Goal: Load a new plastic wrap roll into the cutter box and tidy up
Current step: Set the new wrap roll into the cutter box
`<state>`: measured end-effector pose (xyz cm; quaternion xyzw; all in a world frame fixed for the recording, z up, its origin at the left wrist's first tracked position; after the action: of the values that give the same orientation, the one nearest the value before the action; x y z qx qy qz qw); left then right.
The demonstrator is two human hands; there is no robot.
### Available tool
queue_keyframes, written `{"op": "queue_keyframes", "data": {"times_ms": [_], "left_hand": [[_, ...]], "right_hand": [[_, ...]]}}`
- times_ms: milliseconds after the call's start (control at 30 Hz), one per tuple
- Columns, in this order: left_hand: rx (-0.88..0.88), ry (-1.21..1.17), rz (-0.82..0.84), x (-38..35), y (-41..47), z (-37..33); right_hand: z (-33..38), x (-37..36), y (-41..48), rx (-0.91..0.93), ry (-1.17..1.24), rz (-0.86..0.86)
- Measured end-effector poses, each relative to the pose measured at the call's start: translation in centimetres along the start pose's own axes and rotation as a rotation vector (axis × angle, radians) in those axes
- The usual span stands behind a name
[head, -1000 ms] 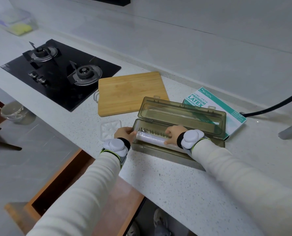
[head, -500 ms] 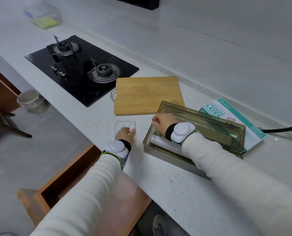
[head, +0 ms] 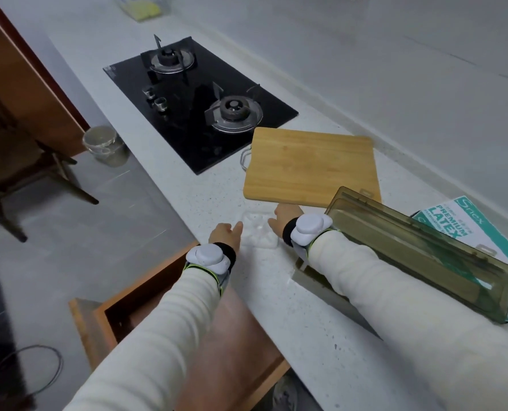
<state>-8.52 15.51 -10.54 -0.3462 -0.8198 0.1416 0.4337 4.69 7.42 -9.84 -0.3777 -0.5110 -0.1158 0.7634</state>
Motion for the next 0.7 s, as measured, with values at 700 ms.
{"op": "queue_keyframes", "data": {"times_ms": [700], "left_hand": [[0.054, -0.108, 0.031, -1.3, 2.6, 0.4]], "right_hand": [[-0.9, -3.4, 4.7, -0.116, 0.117, 0.138]]}}
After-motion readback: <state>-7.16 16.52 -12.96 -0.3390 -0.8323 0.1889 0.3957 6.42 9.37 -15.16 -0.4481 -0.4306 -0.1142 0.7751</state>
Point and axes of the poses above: each hand's wrist, its own y-axis towards the middle knuckle, its own x-axis out of the back of the hand, z = x × y, the point moved 1 cm from there along y, towards the middle knuckle, and after that the axes turned 2 degrees about x, right-handed, at the moved point
